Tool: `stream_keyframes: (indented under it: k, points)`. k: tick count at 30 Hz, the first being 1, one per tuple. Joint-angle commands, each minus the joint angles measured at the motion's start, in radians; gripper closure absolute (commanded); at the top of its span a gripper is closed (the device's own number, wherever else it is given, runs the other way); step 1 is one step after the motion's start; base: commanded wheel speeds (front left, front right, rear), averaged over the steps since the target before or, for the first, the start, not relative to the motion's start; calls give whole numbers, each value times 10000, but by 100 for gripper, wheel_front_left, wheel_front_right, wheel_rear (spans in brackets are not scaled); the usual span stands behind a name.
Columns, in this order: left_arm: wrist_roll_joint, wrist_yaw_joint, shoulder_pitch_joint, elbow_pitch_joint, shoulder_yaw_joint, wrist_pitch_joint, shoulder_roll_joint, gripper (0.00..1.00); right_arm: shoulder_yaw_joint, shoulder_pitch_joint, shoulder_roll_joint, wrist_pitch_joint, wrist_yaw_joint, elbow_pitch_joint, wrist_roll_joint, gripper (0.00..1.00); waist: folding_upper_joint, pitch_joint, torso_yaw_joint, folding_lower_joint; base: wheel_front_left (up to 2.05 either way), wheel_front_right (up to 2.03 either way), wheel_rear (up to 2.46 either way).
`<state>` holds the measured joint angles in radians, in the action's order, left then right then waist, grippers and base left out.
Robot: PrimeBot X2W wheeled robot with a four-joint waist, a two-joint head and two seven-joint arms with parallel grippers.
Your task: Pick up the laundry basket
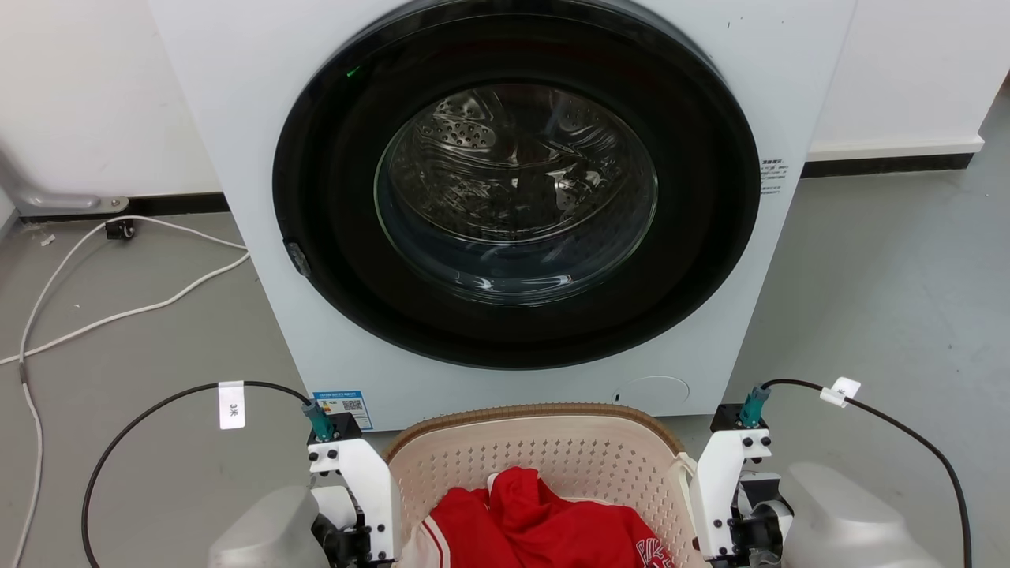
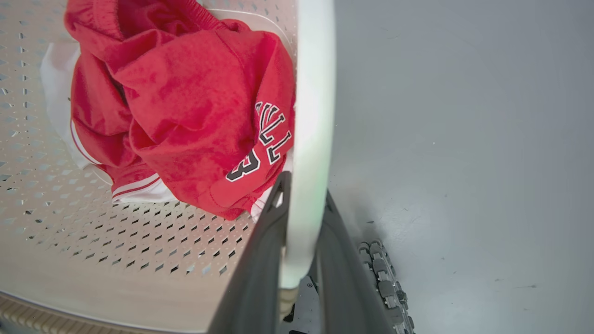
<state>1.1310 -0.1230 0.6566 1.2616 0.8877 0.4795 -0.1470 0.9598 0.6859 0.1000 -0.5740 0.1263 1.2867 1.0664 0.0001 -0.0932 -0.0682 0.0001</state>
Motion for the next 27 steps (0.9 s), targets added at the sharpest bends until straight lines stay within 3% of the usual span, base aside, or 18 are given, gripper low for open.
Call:
stream_keyframes:
  k: [1, 27]
  points:
    - [105, -141, -14, -206, 15, -72, 189, 100, 37, -8, -214, -11, 82, -58, 70, 100, -1, 5, 1, -1, 0, 0, 0]
    - [398, -142, -132, -128, 223, -73, 199, 100, 154, -36, -154, 62, 82, -24, 179, 100, -1, 6, 33, -1, 0, 0, 0]
